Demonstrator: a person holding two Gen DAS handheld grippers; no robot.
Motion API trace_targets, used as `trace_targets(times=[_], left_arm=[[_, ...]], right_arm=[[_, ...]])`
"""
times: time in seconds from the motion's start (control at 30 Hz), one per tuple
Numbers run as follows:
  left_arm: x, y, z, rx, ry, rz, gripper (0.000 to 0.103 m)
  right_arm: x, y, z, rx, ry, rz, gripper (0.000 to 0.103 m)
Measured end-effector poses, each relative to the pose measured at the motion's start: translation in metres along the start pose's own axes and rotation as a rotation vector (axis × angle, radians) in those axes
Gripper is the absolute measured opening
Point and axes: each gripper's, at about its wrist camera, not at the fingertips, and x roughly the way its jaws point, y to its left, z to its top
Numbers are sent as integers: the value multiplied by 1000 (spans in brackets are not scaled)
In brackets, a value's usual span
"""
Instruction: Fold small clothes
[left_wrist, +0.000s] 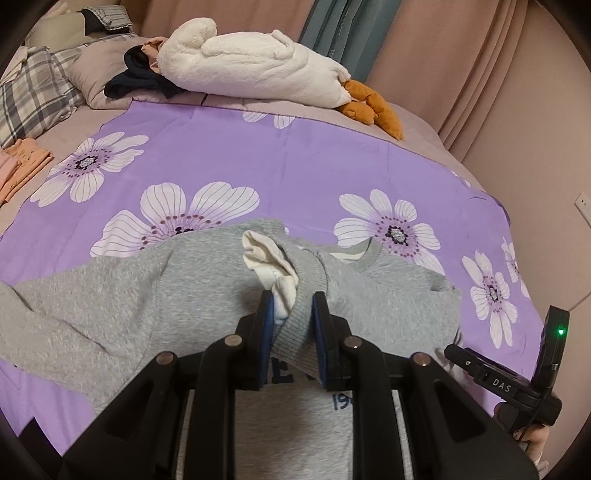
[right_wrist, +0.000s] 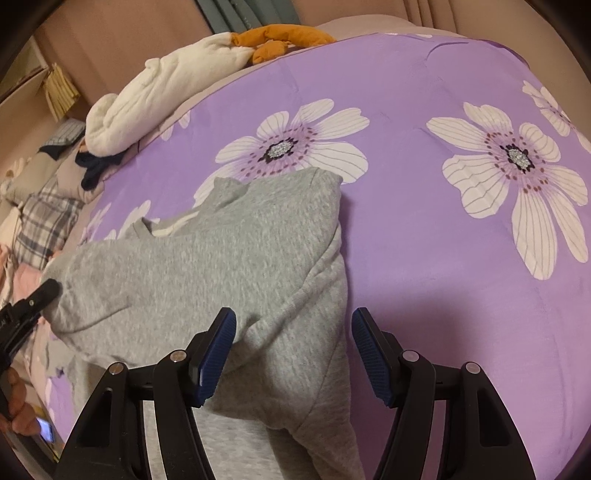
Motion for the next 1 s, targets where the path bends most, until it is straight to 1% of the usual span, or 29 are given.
trace_targets(times=[0.17,0.4,0.6,0.7,0.77,1.0], left_arm=[[9,7,-3,-1,29,23,20],[29,19,-16,3,100,68,20],[42,29,-23,-10,144,83,21],[48,31,-26,0,160,101,22],[52,34,-28,2,173,115,26],[57,45,-32,-31,198,97,29]], right_arm=[[3,3,-2,-11,9,-12,66],[7,6,-2,-27,20,-25,66],[12,7,-3,-32,33,-35,66],[13,7,-4,-30,36,-34,66],[14,7,-4,-28,38,-36,66],[18,9,-4,-39,43,-52,66]])
